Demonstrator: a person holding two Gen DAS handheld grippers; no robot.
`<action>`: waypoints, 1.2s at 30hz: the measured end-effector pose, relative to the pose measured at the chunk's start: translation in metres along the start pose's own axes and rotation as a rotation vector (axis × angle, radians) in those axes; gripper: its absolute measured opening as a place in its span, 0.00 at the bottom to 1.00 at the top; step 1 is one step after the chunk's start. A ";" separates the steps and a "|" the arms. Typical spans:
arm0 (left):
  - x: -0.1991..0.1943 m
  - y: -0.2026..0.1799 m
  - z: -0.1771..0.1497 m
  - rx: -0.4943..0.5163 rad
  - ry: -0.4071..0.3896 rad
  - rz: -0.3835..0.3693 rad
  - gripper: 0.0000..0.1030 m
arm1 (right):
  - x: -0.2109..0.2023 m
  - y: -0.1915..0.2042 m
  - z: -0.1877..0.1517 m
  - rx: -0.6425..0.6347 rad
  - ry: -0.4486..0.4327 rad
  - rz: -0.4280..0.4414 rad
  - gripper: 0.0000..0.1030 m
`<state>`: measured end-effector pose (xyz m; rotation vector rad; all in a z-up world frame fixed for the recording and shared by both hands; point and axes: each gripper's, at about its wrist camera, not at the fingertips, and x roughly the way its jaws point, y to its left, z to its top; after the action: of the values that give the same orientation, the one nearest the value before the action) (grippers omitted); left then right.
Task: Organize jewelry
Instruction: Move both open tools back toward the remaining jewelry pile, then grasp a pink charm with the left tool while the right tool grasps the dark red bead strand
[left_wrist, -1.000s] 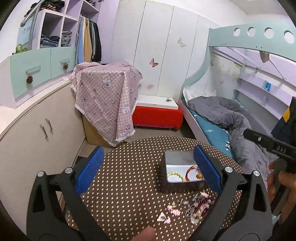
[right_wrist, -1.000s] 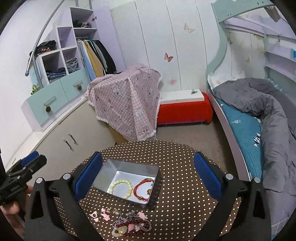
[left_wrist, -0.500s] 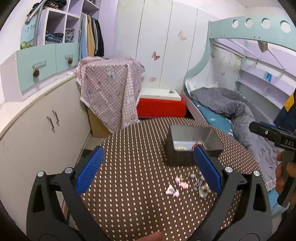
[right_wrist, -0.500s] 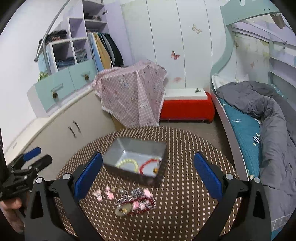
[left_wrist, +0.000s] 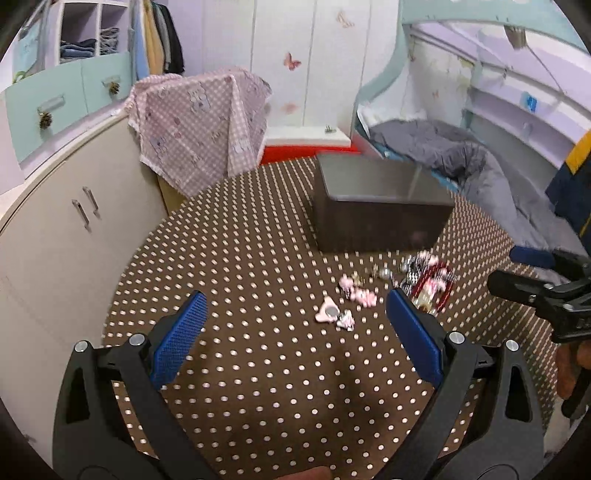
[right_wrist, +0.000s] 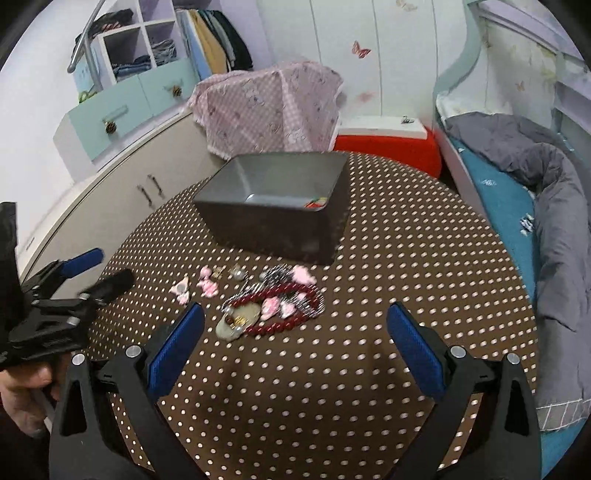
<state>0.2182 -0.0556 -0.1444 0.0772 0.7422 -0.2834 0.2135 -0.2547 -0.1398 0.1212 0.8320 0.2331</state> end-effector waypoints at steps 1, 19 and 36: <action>0.005 -0.002 -0.003 0.010 0.015 0.003 0.92 | 0.002 0.002 0.000 0.000 0.004 0.002 0.92; 0.041 -0.014 -0.007 0.051 0.128 -0.134 0.23 | 0.037 0.030 -0.010 -0.155 0.071 0.127 0.46; 0.024 -0.002 -0.006 0.008 0.088 -0.144 0.23 | 0.011 0.003 -0.002 -0.097 -0.005 0.237 0.07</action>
<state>0.2304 -0.0615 -0.1653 0.0445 0.8359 -0.4221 0.2182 -0.2486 -0.1485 0.1294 0.7994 0.4955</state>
